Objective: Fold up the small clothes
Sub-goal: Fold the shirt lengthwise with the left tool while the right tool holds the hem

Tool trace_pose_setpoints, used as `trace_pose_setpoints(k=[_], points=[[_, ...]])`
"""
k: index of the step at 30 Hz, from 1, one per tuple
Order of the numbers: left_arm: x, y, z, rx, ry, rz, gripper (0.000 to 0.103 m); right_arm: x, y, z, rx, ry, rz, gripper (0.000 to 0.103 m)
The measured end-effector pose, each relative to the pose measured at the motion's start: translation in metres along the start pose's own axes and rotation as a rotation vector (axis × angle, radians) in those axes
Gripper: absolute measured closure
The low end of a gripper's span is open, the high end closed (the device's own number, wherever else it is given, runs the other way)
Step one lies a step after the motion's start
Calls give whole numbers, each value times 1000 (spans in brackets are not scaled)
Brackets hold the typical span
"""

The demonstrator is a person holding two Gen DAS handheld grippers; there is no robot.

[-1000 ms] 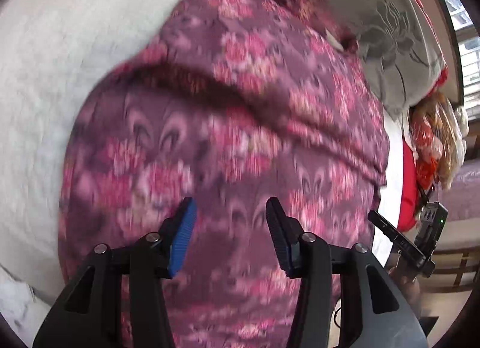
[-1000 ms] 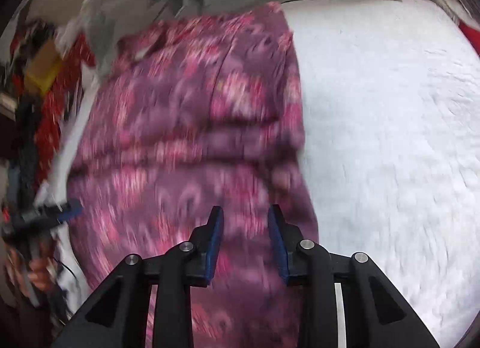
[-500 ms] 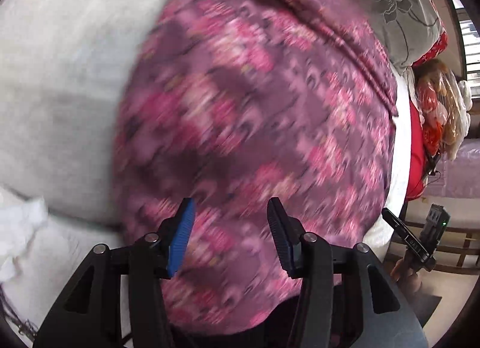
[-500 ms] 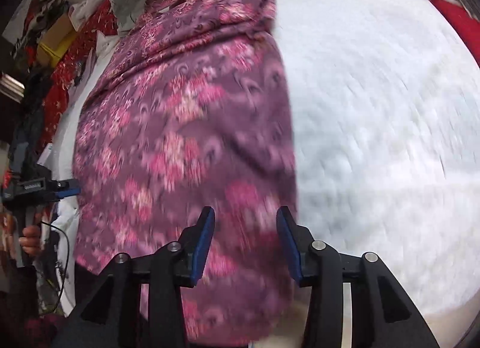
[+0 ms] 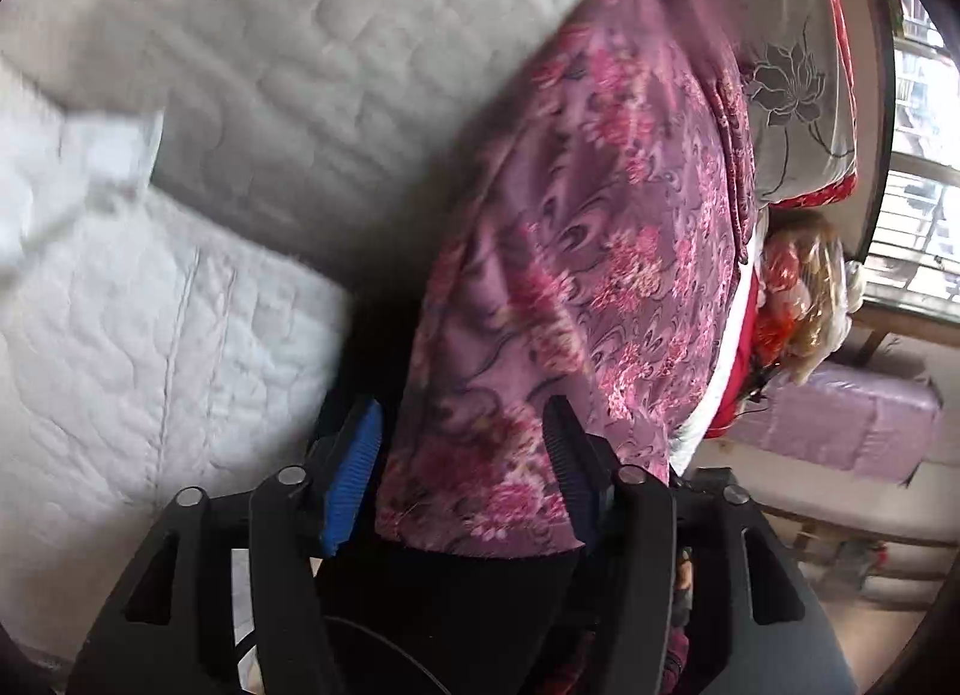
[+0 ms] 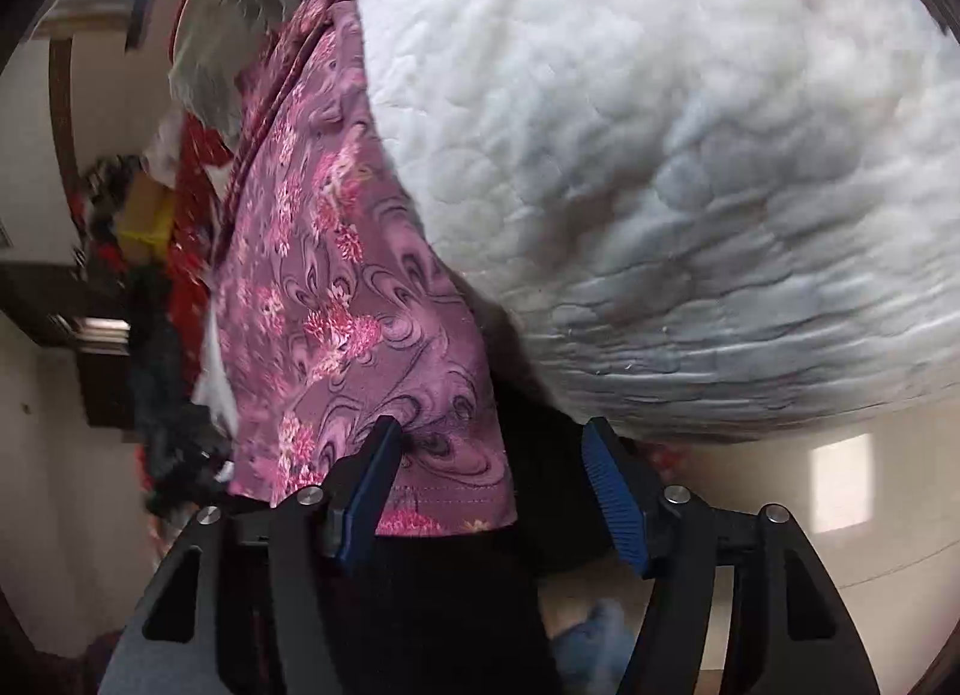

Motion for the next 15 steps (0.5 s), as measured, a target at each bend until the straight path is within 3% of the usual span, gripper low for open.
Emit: trace_pose_setpoints(k=[2,10,11,12,13,14,15], points=[[5,-4,-5,-2,20,-8,40,-2,-7,1,16,-26,32,36],[-2,-8,-19,3,1,-90,41,6,-21,-5,68,-66,175,37],[-9,-7,-19,-4,-27,-79,50,8,-19,-8,74,-51,186,39],[-13,-6,-19,-6,-51,-71,74,12,-19,-12,76,-23,177,42],[-21,-3,-19,-10,-84,-62,80,18,-18,-17,75,14,162,49],[-28,1,-17,-24,-119,-31,87,25,-17,-22,68,65,145,66],[-36,4,-16,-33,-154,-9,96,35,-16,-26,57,113,147,76]])
Point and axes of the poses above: each gripper's, at about its wrist camera, not at the fingertips, and y roughly against the way its jaws point, x to its left, z to its top, the point moved 6 cm from there along -y, roughly the way its jaws point, and after that the axes turned 15 degrees about -y, right-handed, at the moved point
